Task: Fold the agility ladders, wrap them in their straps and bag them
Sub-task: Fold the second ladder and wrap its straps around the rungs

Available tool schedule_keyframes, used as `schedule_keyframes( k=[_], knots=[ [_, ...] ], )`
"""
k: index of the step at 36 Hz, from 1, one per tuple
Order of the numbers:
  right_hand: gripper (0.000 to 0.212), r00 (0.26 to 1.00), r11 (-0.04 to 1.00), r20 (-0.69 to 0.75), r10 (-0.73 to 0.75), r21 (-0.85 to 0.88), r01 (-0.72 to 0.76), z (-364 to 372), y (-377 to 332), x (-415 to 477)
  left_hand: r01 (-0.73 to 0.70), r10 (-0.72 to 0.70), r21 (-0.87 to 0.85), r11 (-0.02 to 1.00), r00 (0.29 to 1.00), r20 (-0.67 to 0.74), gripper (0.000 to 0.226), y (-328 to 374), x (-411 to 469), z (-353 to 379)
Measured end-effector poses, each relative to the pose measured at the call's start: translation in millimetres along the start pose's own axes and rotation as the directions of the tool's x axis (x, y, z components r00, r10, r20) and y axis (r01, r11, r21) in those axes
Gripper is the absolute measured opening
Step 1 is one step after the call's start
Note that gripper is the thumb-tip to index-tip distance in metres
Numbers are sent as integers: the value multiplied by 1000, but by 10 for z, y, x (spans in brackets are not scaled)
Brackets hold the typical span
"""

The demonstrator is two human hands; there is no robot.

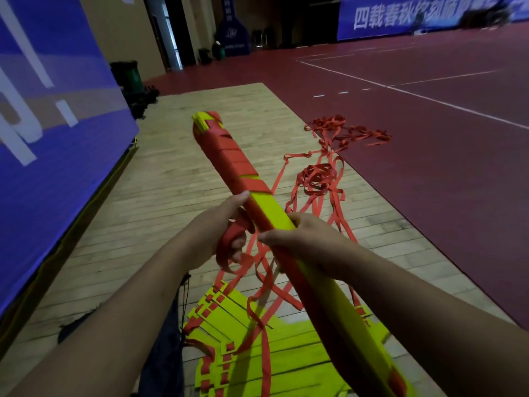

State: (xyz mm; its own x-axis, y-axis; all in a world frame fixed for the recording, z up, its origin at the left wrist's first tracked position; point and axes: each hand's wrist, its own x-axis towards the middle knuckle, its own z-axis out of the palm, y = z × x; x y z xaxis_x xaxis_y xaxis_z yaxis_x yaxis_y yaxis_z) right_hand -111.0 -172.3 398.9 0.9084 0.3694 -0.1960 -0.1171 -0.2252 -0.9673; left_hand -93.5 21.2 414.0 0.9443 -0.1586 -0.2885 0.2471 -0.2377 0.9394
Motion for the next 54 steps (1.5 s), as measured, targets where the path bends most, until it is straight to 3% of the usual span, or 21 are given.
schedule_keyframes(
  k=[3, 7, 10, 14, 17, 20, 22, 25, 28, 32, 35, 39, 43, 46, 49, 52, 54],
  knots=[
    [38, 999, 999, 53, 13, 29, -14, 52, 45, -14, -76, 76, 45, 996, 997, -1, 50, -24, 29, 121],
    [44, 990, 922, -97, -101, -382, 57, 188, 119, 74, -118, 125, 118, 986, 991, -56, 41, -64, 30, 246],
    [49, 983, 839, -131, -127, -544, 36, 253, 108, 76, -109, 133, 144, 984, 977, -168, 45, -70, 32, 266],
    [52, 973, 722, -104, -208, -687, 81, 272, 84, 42, -137, 135, 11, 990, 955, -265, 52, -67, 11, 247],
    [45, 985, 800, -32, -170, -587, 119, 220, 40, 42, -182, 163, -33, 983, 937, -311, 54, -75, -4, 247],
    [54, 999, 988, 52, -5, -156, 13, 154, 37, 34, -235, 203, -86, 968, 940, -273, 55, -56, -17, 220],
    [60, 983, 997, 169, 67, 17, -70, 144, 52, 21, -273, 236, -161, 948, 947, -218, 55, -45, -27, 186],
    [49, 958, 997, 279, 69, 1, -73, 128, 29, -8, -312, 284, -211, 926, 947, -153, 51, -62, -38, 178],
    [34, 974, 999, 224, 37, -10, -35, 93, -34, -33, -289, 273, -271, 918, 957, -93, 42, -13, -51, 200],
    [48, 997, 999, 79, 13, -54, -9, 10, -59, -25, -132, 129, -57, 990, 990, -53, 73, 51, -34, 109],
    [63, 998, 997, 31, 63, 36, -64, -61, -9, -21, -69, 70, 28, 997, 996, -48, 89, 5, 4, 37],
    [50, 994, 985, 57, 95, 138, -102, -73, 1, -19, -98, 97, -17, 995, 994, -57, 76, -4, 63, 5],
    [63, 996, 995, 6, 85, 57, -85, -54, -32, -36, -111, 103, -45, 993, 984, -148, 64, -24, 117, 35],
    [49, 994, 986, 53, 90, 133, -97, -35, -71, -89, -62, 60, -9, 998, 984, -166, 49, -42, 113, 68],
    [46, 995, 985, 55, 85, 145, -93, 14, -37, -87, -21, 40, 138, 990, 989, -140, 47, -66, 87, 84],
    [46, 997, 997, -16, 71, -39, -71, 91, 16, -22, 21, -12, 212, 977, 999, -42, 70, -65, 9, 123],
    [48, 997, 937, -71, -2, -349, -23, 157, 27, 12, 19, -5, 227, 974, 998, -62, 62, -77, -11, 171]
  ],
)
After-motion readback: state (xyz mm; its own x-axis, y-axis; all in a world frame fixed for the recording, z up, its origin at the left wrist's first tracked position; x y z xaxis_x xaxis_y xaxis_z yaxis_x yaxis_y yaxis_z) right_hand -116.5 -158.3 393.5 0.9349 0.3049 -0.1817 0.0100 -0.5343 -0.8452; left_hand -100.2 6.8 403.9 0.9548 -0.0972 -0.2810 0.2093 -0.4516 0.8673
